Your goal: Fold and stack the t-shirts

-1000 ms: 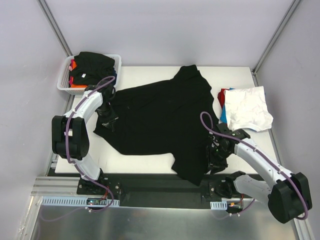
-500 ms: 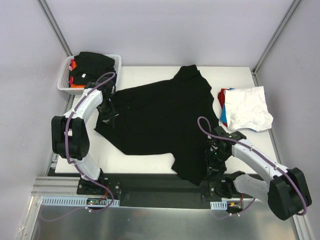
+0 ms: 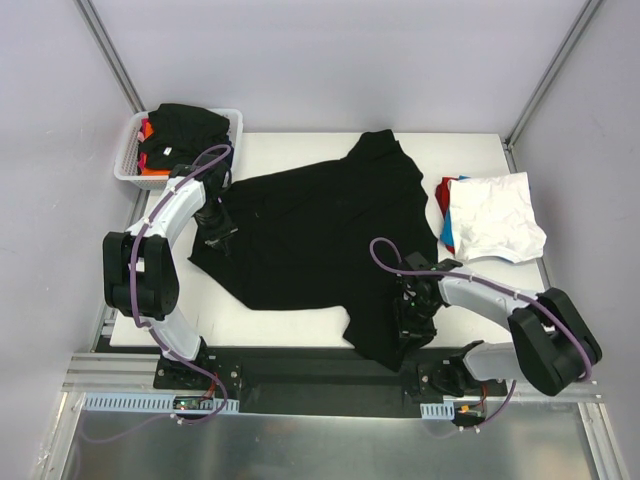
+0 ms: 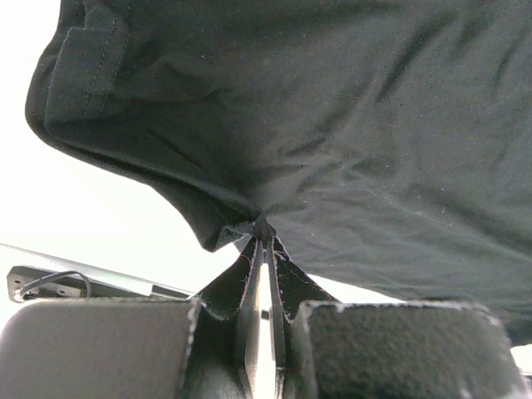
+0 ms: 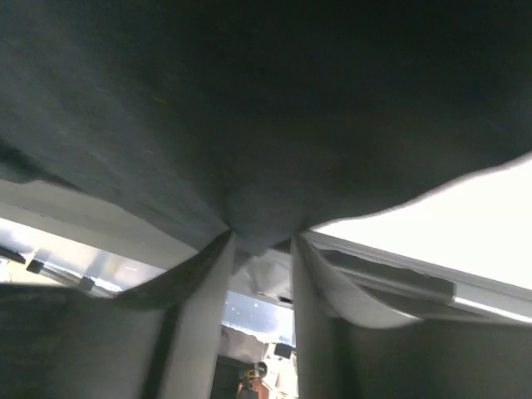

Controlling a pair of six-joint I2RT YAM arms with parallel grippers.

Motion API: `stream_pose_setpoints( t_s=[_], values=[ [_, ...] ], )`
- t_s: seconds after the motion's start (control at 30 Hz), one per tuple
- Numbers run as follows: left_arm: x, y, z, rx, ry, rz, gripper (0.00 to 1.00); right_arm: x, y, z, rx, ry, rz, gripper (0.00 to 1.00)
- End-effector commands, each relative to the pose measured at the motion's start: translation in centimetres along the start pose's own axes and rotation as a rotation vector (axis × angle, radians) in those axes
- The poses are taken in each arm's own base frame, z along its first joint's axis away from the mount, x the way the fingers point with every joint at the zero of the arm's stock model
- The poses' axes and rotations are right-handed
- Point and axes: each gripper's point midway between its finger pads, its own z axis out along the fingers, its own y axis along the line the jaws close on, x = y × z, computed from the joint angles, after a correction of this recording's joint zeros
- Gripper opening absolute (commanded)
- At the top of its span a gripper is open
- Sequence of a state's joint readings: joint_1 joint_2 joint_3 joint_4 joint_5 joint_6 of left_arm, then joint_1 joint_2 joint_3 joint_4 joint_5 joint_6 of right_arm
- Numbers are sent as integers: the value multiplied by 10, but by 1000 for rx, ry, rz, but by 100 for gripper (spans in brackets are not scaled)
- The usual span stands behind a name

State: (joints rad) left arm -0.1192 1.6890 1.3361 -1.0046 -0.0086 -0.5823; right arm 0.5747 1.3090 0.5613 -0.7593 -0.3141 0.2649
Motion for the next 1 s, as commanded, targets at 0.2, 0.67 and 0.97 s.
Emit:
stream_pose_setpoints(
  t_s=[0.2, 0.67, 0.97],
  values=[
    [9, 9, -1, -38, 15, 45, 3, -11, 35, 3, -27, -33, -51, 47],
    [10, 5, 13, -27, 37, 55, 2, 26, 20, 10, 46, -78, -31, 47],
    [20, 10, 16, -22, 37, 63, 2, 41, 21, 12, 87, -86, -40, 47]
  ],
)
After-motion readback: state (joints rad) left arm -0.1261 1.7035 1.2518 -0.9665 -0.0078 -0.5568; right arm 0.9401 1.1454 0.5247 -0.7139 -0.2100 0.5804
